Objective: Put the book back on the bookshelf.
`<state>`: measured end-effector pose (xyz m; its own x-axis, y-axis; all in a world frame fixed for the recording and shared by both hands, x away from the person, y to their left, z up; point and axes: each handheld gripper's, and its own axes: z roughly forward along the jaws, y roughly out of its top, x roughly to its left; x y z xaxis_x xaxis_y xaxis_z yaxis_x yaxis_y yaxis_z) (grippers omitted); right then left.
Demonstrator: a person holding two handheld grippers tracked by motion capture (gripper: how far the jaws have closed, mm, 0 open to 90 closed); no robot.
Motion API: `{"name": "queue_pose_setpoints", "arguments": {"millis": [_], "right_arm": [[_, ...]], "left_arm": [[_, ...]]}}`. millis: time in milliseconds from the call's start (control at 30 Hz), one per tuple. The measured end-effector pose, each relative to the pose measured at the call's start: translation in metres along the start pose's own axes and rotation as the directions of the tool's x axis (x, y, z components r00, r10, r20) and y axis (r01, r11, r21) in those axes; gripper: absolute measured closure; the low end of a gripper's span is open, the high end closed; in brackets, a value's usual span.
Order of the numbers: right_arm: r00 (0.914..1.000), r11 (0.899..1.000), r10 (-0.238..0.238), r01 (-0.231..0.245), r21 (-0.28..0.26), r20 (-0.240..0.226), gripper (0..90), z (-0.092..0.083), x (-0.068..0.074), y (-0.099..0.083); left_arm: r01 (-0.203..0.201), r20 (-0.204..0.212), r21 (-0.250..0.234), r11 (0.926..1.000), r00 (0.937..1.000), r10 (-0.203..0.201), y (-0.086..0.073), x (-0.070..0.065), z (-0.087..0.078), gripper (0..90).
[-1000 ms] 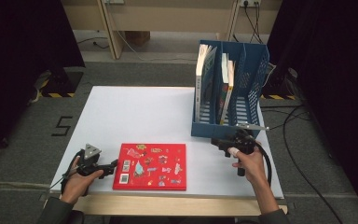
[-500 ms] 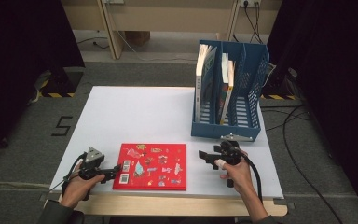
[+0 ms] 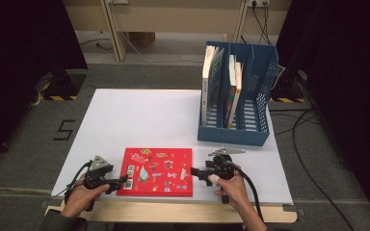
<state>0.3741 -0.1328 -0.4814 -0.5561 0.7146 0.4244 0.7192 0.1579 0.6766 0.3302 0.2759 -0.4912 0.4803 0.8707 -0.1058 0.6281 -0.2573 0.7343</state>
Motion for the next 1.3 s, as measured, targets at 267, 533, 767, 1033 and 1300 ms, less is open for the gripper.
{"name": "queue_pose_setpoints", "arguments": {"millis": [267, 533, 767, 1033, 1300], "right_arm": [[0.9997, 0.999, -0.022, 0.022, 0.039, -0.015, 17.8, 0.014, 0.012, -0.01], [0.9985, 0.999, 0.004, -0.002, 0.039, -0.054, 19.0, 0.017, 0.021, -0.013], [0.9993, 1.0, 0.023, -0.023, 0.004, -0.03, 19.2, 0.02, 0.03, -0.019], [0.9996, 0.999, 0.027, -0.027, -0.037, -0.002, 17.9, 0.026, 0.041, -0.025], [0.9744, 0.968, 0.222, -0.225, -0.115, -0.036, 18.9, 0.026, 0.039, -0.028]], "left_arm": [[-0.017, -0.016, 0.003, 0.9999, 0.9997, 0.017, -0.003, -0.005, -0.001, 15.2], [0.016, 0.058, 0.026, 0.9995, 0.9981, -0.018, -0.004, -0.011, 0.0, 16.1], [0.022, 0.075, 0.029, 0.9993, 0.9969, -0.024, -0.004, -0.016, 0.003, 15.6], [0.003, 0.086, 0.03, 0.9995, 0.9962, -0.006, -0.003, -0.025, 0.006, 13.5], [0.016, 0.073, 0.03, 0.9994, 0.9971, -0.018, -0.002, -0.027, 0.006, 14.7]]}}
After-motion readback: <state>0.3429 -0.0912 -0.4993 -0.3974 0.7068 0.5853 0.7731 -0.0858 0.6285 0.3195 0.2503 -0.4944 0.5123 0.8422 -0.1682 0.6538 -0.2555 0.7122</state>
